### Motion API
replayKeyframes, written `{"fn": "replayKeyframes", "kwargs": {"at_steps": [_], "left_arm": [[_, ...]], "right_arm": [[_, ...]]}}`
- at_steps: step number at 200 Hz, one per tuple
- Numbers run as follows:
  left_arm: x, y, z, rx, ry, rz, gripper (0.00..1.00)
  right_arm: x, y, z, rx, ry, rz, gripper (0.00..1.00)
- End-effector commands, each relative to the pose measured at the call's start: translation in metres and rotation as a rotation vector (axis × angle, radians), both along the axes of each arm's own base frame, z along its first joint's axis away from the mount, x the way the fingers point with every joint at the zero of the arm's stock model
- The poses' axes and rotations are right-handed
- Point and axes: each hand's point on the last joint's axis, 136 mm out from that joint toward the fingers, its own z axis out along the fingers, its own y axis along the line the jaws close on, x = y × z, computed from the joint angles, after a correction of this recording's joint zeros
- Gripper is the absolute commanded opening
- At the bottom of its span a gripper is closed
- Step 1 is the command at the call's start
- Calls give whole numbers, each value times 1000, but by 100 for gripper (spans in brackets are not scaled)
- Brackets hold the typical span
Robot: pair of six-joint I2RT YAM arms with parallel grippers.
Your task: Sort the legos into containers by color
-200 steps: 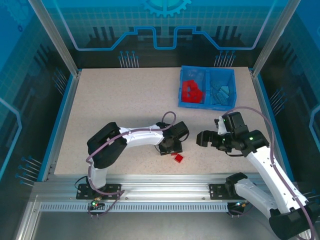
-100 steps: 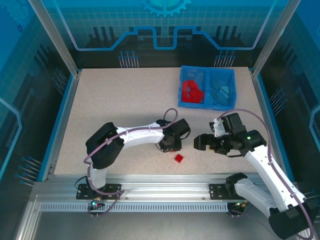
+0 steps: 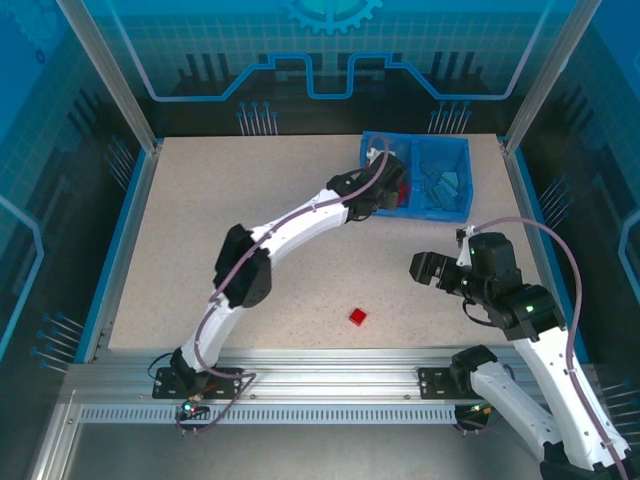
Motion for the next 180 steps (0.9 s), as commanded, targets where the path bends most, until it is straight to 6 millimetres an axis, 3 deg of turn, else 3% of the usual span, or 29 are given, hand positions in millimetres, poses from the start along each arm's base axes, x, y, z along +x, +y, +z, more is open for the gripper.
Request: {"fn": "replayKeyframes", "kwargs": {"at_steps": [1,16,41,64,100,124,148,180], "left_arm": [[37,-4,-3,79,-118,-34,27],[53,-13,-5,70,-166,-51,29],[69,-16,0,32,-209,-38,42],[70,-19,13,3,-229,-39,52],[60,-13,46,-32,-233,-31,56],[41,-6,82,-56,-241,-49,54],[5,8,131,-116,-291,-114,54],[-59,52,183,-134,-401,-221,51]], "right_arm": [[-2,-10,0,-3,-8,-58,96],[-4,-10,2,6,-15,-56,95],[-7,-10,1,3,-9,-52,95],[-8,-10,-1,-1,-3,-49,96],[-5,-5,0,18,3,-40,96],[-2,-1,-2,21,17,-17,95],[2,12,-8,39,51,49,95],[8,37,-24,71,149,141,94]]}}
